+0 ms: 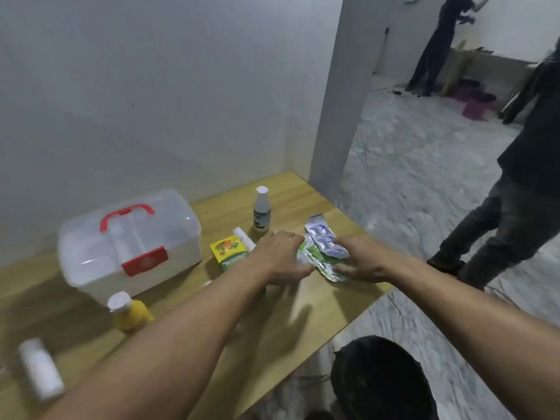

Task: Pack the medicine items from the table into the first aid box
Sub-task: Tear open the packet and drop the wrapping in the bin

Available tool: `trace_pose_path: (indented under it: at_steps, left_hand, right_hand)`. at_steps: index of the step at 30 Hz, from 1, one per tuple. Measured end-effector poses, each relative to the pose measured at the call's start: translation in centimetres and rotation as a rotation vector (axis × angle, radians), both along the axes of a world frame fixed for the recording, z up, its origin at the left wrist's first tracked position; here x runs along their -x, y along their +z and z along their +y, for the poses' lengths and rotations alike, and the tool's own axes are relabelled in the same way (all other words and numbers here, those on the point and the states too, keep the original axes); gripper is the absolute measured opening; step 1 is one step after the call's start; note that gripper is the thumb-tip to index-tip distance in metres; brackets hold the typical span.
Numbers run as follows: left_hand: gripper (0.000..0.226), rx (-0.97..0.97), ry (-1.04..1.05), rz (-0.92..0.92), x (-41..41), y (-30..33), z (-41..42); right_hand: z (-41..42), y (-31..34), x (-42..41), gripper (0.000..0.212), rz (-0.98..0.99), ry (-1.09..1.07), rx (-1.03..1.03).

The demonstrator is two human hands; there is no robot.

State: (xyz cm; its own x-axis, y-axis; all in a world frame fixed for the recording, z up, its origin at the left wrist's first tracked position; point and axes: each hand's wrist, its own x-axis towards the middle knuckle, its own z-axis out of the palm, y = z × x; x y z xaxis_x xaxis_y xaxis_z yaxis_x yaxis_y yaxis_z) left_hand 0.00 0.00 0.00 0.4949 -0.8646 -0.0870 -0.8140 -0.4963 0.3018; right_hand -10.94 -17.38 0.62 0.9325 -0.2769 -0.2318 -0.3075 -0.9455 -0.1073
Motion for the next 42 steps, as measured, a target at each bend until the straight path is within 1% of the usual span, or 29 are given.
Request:
trace_pose_path:
  at_steps: [3, 5, 9, 12, 13, 18, 20, 23, 25, 28, 30, 33, 35, 40, 42]
  left_hand:
    - [0.063, 0.019, -0.031, -0.058, 0.0, -1.8, -1.6]
    - [0.055, 0.053, -0.046, -0.078, -0.1, -2.9, -2.8]
    - [0.038, 0.075, -0.072, -0.154, -0.1, -4.0, -4.7]
    - [0.035, 0.033, -0.058, -0.160, 0.5, -4.5, -5.6]
    - [0.032, 0.028, -0.053, -0.157, 0.6, -4.8, -5.9]
    - [0.020, 0.016, 0.016, -0.110, 1.4, -5.6, -6.7]
    - [0.024, -0.006, 0.015, -0.104, 2.1, -5.3, -7.0]
    - [0.045, -0.078, -0.024, -0.093, 3.2, -4.5, -7.7]
    - [0.055, -0.149, -0.065, -0.090, 3.9, -4.1, -8.3]
    - [0.061, -0.229, -0.121, -0.062, 4.6, -3.8, -9.1]
    - [0.063, -0.224, -0.140, -0.059, 4.8, -3.9, -9.5]
    - [0.057, -0.153, -0.186, -0.128, 5.1, -4.4, -10.3]
    - [0.051, -0.119, -0.218, -0.207, 5.7, -5.1, -10.8]
    - [0.028, -0.031, -0.275, -0.519, 8.6, -6.5, -12.3]
    - [0.017, 0.032, -0.297, -0.581, 10.1, -6.2, -13.1]
  right_hand:
    - [-1.3, -1.3, 0.1, 0.067, -0.023, -0.019, 0.001]
    - [-2.2, -1.9, -0.1, 0.064, -0.042, -0.033, 0.003]
    - [-4.0, -3.0, -0.4, 0.049, -0.113, -0.020, -0.007]
    - [-4.5, -4.0, -0.5, 0.022, -0.165, 0.022, -0.038]
    - [-4.6, -4.3, -0.4, 0.017, -0.192, 0.025, -0.036]
    - [-5.0, -5.3, 0.8, 0.022, -0.356, 0.001, -0.028]
    - [-5.4, -5.2, 1.7, 0.022, -0.404, -0.015, -0.036]
    - [-6.3, -5.3, 3.2, 0.022, -0.430, -0.025, -0.002]
    - [-7.0, -5.5, 4.5, 0.021, -0.460, -0.057, 0.018]
    - [-8.5, -5.8, 6.9, 0.015, -0.524, -0.133, 0.020]
    - [-9.5, -6.1, 8.7, 0.011, -0.555, -0.156, 0.020]
    - [-10.7, -6.6, 11.7, 0.010, -0.606, -0.212, 0.026]
    - [-11.4, -7.1, 13.8, 0.010, -0.626, -0.263, 0.038]
    - [-12.4, -8.1, 18.6, 0.010, -0.662, -0.342, 0.027]
    - [-12.6, -8.6, 20.3, 0.010, -0.673, -0.379, 0.013]
